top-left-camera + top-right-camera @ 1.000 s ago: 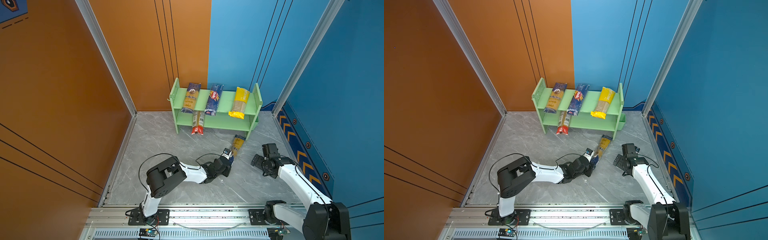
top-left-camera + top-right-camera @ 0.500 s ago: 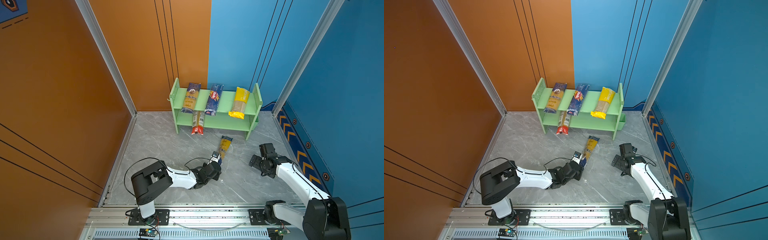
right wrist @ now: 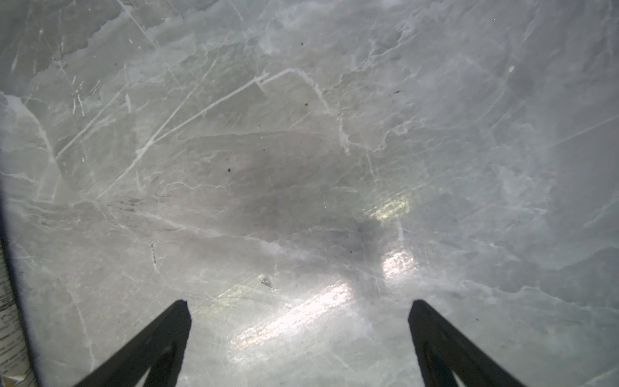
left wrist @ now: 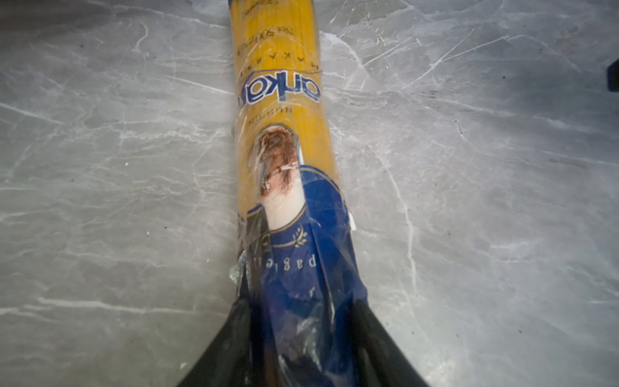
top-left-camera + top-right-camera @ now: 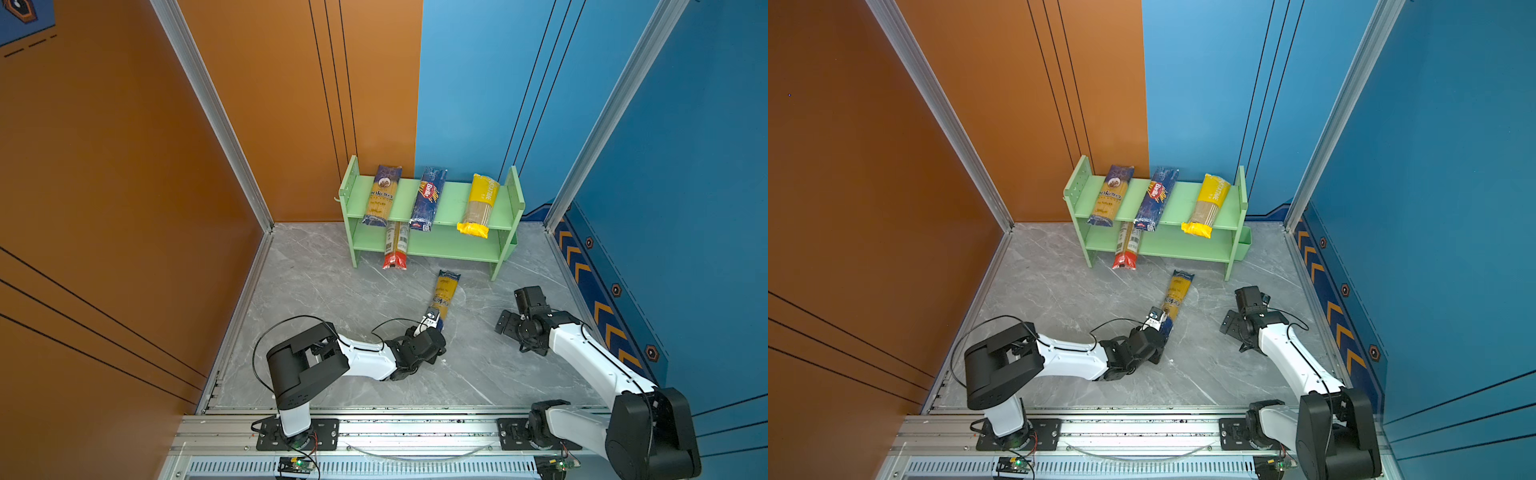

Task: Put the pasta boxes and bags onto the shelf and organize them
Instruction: 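Lower the left gripper onto the blue-and-yellow bag's blue end and close it, then lift the blue-and-yellow bag with the left gripper and swing it toward the shelf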

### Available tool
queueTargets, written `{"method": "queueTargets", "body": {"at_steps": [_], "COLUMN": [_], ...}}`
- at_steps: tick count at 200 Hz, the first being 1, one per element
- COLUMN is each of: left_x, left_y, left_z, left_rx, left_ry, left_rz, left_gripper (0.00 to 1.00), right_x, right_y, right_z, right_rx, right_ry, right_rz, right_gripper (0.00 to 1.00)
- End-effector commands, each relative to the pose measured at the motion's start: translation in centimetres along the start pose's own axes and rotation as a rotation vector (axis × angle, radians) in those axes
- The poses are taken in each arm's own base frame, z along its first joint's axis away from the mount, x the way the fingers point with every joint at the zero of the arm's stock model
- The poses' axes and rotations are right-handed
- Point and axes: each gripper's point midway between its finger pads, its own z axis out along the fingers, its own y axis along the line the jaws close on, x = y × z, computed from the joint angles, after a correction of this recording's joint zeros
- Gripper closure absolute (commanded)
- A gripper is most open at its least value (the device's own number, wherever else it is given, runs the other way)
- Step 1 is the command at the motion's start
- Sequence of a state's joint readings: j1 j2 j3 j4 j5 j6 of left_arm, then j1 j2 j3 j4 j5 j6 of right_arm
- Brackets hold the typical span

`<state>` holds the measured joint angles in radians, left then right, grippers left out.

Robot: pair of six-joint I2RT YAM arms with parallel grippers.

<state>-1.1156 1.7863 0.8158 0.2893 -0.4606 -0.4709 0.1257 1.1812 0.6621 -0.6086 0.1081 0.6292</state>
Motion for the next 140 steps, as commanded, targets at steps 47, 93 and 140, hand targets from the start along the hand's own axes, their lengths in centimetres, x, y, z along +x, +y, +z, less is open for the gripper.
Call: {"method": "queueTargets", "body": {"at_steps": [47, 93, 140], "left_x": [2.5, 3.0, 3.7], "left_y": [-0.8, -1.7, -0.4], "left_z": [0.5, 1.4, 3.0], "left_rx": [-0.022, -0.015, -0.069], "left_ry": [0.083, 0.101, 0.13], "left_rz": [0.13, 0.146, 0.101], "left_gripper": [0.2, 0.15, 0.27], "right_x": [-0.8, -0.8, -0.9], "right_y": [0.7, 0.7, 0.8], "right_z": [-0.3, -0.4, -0.3], "right_rx": [-0.003, -0.005, -0.006], "right_ry": [-0.023, -0.028, -0.028], "right_rz": [0.002, -0.005, -0.008], "right_gripper": [0.0, 0.0, 0.0]}}
